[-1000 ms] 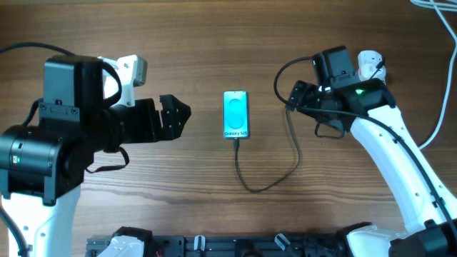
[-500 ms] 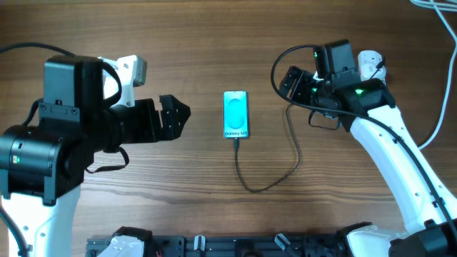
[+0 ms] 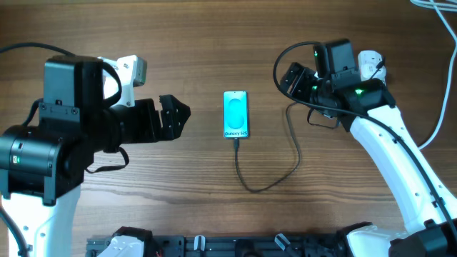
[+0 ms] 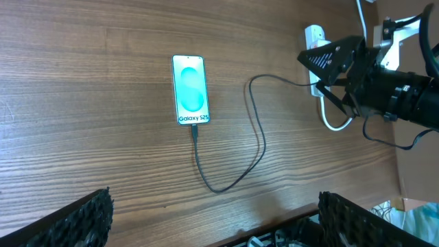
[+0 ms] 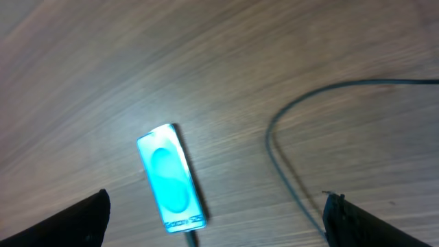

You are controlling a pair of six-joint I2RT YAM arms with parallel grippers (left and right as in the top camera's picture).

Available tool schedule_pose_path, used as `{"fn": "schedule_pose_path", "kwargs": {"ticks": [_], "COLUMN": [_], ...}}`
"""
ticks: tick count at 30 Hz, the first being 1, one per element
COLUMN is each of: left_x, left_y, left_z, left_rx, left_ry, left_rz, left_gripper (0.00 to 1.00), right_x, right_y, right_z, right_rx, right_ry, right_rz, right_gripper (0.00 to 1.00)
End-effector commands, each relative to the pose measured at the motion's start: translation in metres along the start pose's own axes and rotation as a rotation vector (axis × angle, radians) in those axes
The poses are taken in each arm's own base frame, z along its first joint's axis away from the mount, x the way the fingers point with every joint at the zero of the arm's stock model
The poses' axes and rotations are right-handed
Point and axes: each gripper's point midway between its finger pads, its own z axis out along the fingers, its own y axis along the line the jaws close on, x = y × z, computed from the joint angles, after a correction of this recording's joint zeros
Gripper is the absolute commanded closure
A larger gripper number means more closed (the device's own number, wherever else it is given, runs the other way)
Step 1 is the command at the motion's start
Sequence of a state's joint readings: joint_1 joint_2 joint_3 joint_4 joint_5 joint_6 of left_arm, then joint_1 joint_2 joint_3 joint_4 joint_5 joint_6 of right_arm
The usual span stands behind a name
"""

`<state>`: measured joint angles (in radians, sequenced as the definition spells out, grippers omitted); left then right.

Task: Plug charger to phone and switch on socket
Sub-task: 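Move the right gripper over the white power strip's switches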

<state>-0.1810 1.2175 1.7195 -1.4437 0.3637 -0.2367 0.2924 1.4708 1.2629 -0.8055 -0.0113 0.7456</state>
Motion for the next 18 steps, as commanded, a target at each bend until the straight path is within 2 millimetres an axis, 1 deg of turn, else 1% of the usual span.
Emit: {"fn": "schedule_pose_path", "kwargs": {"ticks": [1,3,7,13,16,17,18], "left_x": [-0.001,-0.001,-0.001,-0.001,-0.001,-0.001,-0.001], "left_y": [0.001,0.001,0.001,0.001,0.001,0.001,0.001], "left_z": [0.000,0.000,0.000,0.000,0.000,0.000,0.000], "left_rx": [-0.004,-0.004,-0.004,-0.004,-0.004,-0.004,-0.004], "left_ry": [-0.003,-0.003,-0.003,-0.003,-0.003,-0.003,-0.003], "left_rz": [0.018,0.018,0.018,0.018,0.018,0.018,0.018], "left_gripper": [0.00,0.00,0.00,0.00,0.00,0.00,0.00], "right_x": [-0.007,-0.010,-0.017,-0.030,-0.045,-0.052,-0.061], "right_y": [-0.026,-0.034,-0.039,-0.038,-0.059,-0.071,-0.089], "right_z": [0.004,0.002,0.001,0.000,-0.002,-0.004,-0.007], "right_rx": [0.138,0.180,0.198,0.192,0.225,0.243,0.270], "right_ry": [-0.058,-0.081,-0.108,-0.152,-0.173,-0.181,-0.193], "right_rz": [0.012,0.011,0.016,-0.021,0.038,0.069,0.113], "right_gripper": [0.00,0.00,0.00,0.00,0.00,0.00,0.00]}}
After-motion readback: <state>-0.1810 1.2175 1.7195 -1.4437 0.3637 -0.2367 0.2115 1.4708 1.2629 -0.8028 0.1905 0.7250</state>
